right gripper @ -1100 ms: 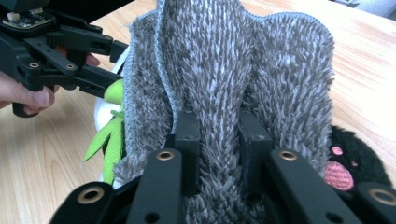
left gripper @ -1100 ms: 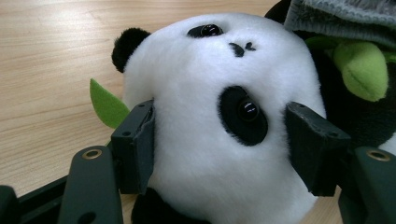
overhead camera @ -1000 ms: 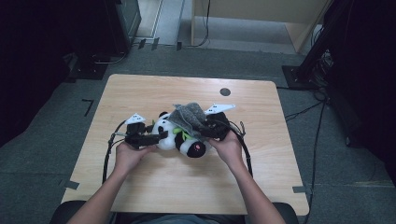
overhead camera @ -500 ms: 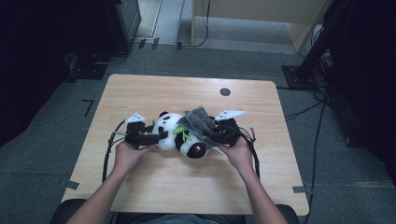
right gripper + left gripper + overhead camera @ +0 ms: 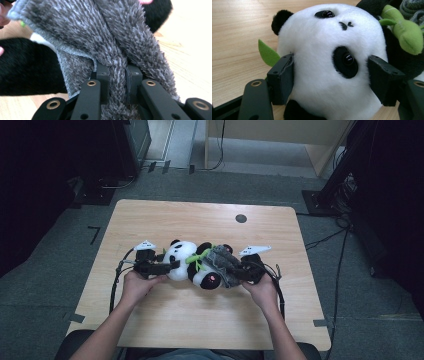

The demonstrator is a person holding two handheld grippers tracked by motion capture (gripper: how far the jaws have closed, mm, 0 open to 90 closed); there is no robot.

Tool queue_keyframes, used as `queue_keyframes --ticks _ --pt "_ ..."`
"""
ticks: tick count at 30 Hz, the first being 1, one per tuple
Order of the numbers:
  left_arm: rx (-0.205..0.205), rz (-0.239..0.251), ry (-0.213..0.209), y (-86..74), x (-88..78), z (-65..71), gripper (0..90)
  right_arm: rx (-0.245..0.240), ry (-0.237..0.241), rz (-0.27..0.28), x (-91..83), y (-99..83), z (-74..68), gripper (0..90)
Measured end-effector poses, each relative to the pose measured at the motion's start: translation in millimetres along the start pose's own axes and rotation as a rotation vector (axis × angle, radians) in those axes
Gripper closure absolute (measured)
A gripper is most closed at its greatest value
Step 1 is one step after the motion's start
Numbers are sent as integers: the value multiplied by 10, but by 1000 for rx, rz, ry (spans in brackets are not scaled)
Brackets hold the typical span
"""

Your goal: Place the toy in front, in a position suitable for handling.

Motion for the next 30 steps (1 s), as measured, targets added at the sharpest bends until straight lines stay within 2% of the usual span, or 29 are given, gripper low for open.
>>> queue_keyframes --ticks 5,7,11,13,16,20,25,29,30 --pt "14 13 -1 11 12 2 287 25 16 25 38 -69 64 787" --pt "16 11 0 13 13 4 290 37 15 19 55 -100 96 786" --pt "13 9 -1 13 11 -2 292 24 -33 -45 56 -160 175 786" --pt "13 10 -3 13 12 -6 292 56 -38 -56 54 -179 226 786" --pt "13 15 -5 12 9 -10 291 61 -71 -88 28 -190 323 786" --pt "16 25 -7 8 11 -13 291 95 -109 -98 -47 -194 441 786" --pt "17 28 -8 9 13 -16 291 127 -145 -61 -181 -138 557 786" --pt "22 24 -10 9 11 -17 291 158 -188 21 -310 -26 664 787" --pt "22 24 -9 8 11 -16 291 170 -185 46 -339 29 662 788"
Point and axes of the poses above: each handheld gripper's, and its own axes: x roughly forward along the jaws, y roughly out of its top, z roughly to its right, the point moved 6 cm from there along x, roughly forward along the jaws, and after that the axes turned 9 degrees about z, right-handed, at the moved point
